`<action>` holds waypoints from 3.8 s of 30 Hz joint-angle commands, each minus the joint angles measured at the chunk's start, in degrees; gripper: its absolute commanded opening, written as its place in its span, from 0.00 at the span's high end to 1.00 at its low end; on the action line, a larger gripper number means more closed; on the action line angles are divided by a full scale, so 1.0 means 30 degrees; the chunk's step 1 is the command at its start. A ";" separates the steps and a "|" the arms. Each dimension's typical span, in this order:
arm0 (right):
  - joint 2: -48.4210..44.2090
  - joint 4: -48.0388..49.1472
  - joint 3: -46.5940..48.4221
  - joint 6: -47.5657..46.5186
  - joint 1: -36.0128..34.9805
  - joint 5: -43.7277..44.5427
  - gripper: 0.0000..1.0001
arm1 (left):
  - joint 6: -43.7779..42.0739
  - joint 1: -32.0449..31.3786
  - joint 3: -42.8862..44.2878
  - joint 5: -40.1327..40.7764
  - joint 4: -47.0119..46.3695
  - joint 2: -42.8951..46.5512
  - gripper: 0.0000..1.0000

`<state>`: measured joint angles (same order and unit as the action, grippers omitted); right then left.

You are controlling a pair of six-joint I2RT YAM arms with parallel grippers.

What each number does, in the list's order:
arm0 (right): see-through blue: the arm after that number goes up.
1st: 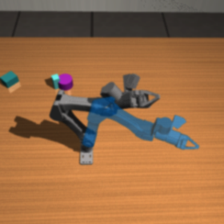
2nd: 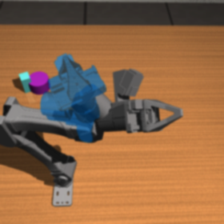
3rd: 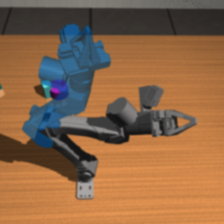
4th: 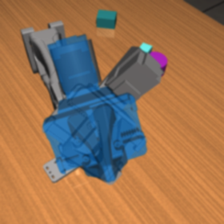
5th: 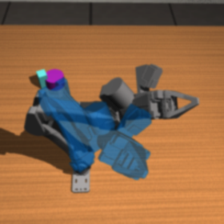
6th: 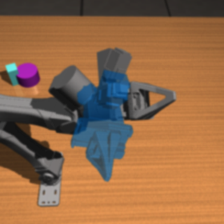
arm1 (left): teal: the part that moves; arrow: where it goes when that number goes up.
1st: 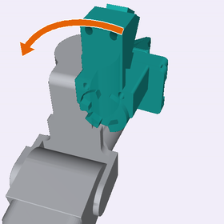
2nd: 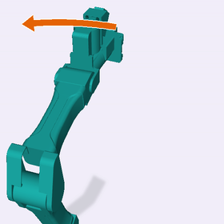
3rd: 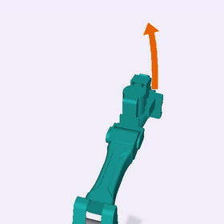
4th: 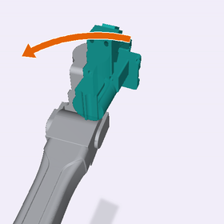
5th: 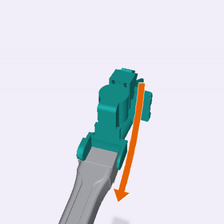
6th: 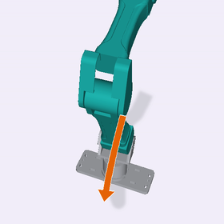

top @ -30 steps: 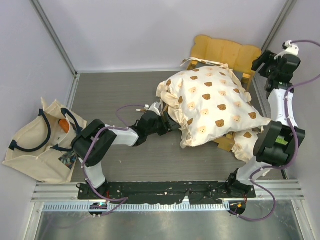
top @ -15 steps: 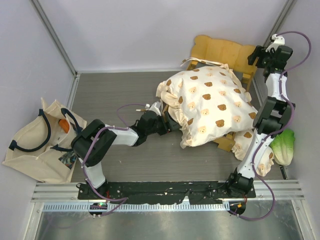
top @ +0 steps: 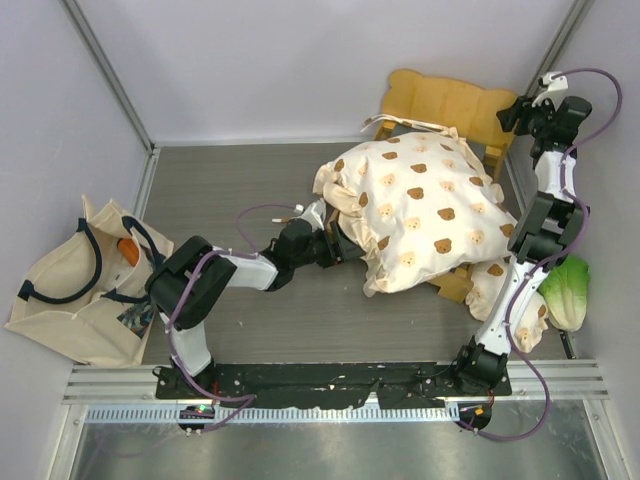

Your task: Set up the pet bed

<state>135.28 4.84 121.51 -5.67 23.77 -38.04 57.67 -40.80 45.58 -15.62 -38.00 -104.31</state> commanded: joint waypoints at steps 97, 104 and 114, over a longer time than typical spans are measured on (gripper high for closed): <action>-2.8107 -0.1497 -2.1965 0.3854 -0.8919 1.0776 0.21 | -0.7974 1.4945 0.3084 0.3734 2.3034 1.4145 0.00; -2.0506 -0.5415 -1.3211 0.4613 -0.9298 0.3867 0.36 | -0.6896 1.5591 0.5311 -0.0633 2.3860 1.4758 0.00; -0.9595 -1.3827 -0.3421 0.1217 -1.1907 0.2103 0.36 | -0.2852 0.9626 0.2915 -0.0718 2.3624 1.7921 0.00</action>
<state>98.39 -23.62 104.22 2.09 -11.75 -28.29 43.22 -3.11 58.11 -19.16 32.21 -55.35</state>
